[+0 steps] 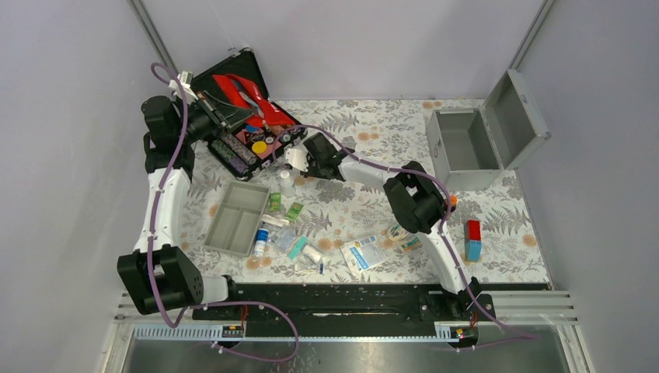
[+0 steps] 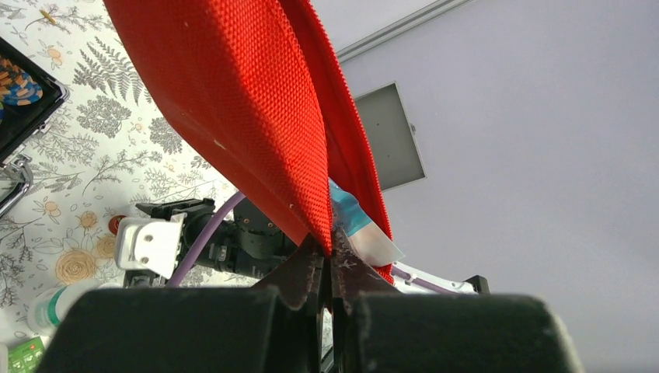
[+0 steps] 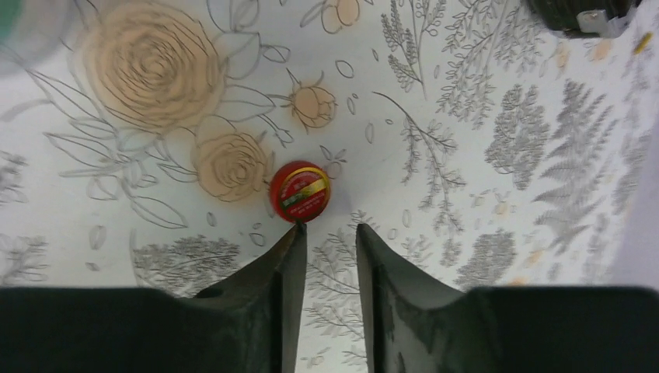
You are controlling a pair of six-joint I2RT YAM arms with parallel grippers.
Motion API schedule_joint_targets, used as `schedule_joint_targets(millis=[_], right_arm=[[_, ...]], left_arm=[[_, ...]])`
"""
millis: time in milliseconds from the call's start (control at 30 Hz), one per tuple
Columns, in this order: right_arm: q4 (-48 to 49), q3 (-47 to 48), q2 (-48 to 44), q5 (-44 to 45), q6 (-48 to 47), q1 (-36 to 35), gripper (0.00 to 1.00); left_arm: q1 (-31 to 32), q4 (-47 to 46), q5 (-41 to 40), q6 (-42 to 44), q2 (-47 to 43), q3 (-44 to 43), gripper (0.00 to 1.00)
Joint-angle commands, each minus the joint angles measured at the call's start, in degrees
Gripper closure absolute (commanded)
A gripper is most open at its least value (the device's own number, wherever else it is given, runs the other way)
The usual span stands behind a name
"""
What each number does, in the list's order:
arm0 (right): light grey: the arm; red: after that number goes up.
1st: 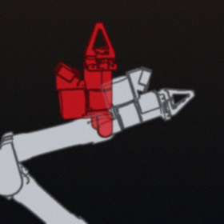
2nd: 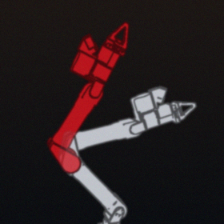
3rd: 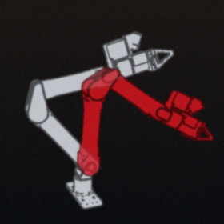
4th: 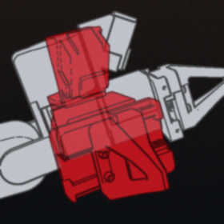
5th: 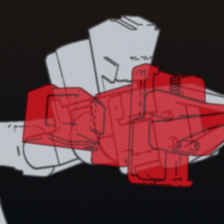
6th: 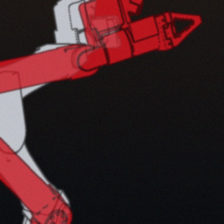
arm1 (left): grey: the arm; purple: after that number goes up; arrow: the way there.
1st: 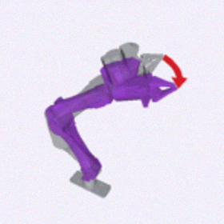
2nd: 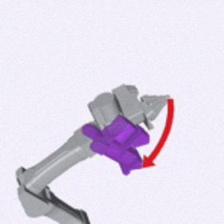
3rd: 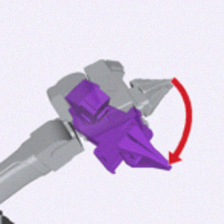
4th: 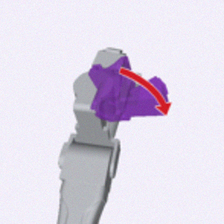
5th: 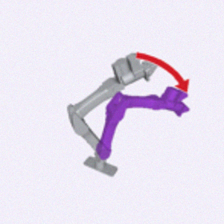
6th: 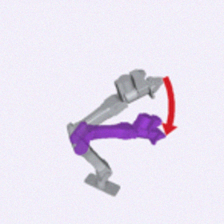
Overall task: Organize the medicine kit
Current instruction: Move the medical item to the center of the board.
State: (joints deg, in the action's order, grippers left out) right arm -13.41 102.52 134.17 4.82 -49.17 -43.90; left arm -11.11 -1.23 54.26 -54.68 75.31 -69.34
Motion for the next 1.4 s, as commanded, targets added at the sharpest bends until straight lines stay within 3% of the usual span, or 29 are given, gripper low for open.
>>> schedule_joint_targets(millis=[0, 167, 400, 533, 733, 900, 1067, 1200, 1367], right_arm=[[-6.28, 4.18, -2.06, -4.51, 7.86, -0.78, 0.59], [-16.53, 12.31, -0.44, -10.16, 18.46, -0.27, 0.55], [-31.99, 37.26, 11.85, -15.5, 38.34, 3.17, 0.57], [-30.39, 36.48, 11.79, -15.62, 42.33, 3.65, 0.6], [-30.91, 35.58, 12.05, -9.11, 45.58, 3.65, 0.49], [-34.54, 40.26, 14.64, -11.55, 47.01, 4.14, 0.46], [-38.3, 46.61, 18.04, -13.49, 46.62, 4.28, 0.49], [-39.62, 49.33, 19.34, -18.48, 46.56, 5.1, 0.53], [-29.27, 37.93, 12.59, -32.1, 54.66, 7.61, 0.56]], left_arm=[[-0.31, -3.6, 1.43, -0.03, -1.01, 0.24, 1.0], [-0.31, -3.67, 1.52, -0.07, -0.87, 0.37, 1.0], [-0.3, -4.03, 1.45, -0.18, -0.9, 0.72, 1.0], [-0.39, -3.21, 1.32, 0.27, -1.13, 0.52, 1.0], [-0.4, -2.76, 0.93, 0.29, -1.05, -0.04, 1.0], [-0.49, -1.62, 0.81, 1.14, -1.19, -0.44, 1.0], [-1.42, -0.11, 0.87, 1.68, -1.3, -1.69, 1.0], [-2.83, 0.52, 1.22, 1.44, -1.62, -3.21, 1.0], [-6.09, -1.05, 0.88, -1.03, -2.23, -5.04, 1.0]])
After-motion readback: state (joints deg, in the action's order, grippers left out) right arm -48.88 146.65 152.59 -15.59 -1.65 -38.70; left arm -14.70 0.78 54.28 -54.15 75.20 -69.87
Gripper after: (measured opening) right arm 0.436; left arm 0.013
